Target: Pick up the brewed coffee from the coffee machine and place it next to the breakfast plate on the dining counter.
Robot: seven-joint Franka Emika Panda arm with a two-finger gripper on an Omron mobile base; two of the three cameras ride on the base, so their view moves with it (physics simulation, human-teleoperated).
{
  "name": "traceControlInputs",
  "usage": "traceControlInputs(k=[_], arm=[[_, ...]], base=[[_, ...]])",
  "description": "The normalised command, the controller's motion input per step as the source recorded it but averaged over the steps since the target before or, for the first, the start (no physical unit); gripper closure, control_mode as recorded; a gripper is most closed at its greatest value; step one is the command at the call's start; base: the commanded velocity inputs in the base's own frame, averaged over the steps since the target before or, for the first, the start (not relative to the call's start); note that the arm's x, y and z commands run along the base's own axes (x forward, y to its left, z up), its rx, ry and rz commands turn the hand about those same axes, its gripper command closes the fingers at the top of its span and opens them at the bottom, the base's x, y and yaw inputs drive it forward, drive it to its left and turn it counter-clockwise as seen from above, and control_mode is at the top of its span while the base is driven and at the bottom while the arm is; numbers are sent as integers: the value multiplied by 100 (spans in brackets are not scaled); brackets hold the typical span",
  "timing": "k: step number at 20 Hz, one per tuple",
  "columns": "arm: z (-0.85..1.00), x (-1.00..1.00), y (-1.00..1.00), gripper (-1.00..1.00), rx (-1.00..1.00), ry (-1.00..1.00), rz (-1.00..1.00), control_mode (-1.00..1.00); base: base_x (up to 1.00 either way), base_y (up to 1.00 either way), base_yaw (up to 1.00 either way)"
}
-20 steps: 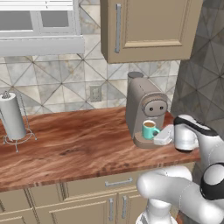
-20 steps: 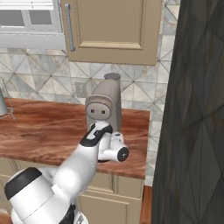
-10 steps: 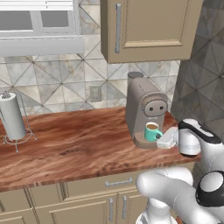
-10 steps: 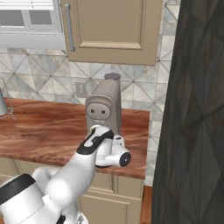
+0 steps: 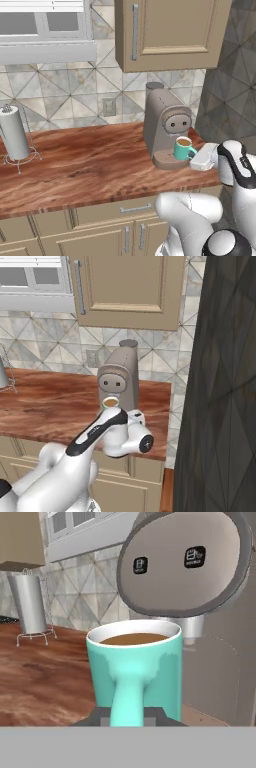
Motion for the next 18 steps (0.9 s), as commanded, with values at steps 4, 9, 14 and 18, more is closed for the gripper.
traceControlInputs(k=[4,9,14,18], arm=[[53,-22,-18,100,0,0,1,-100],[65,-13,-13,100,0,0,3,-100],[69,-9,-4,100,0,0,5,-100],[59,-10,0,100,0,0,6,-100]], base=[[0,0,0],[0,0,0],[0,0,0],[0,0,0]])
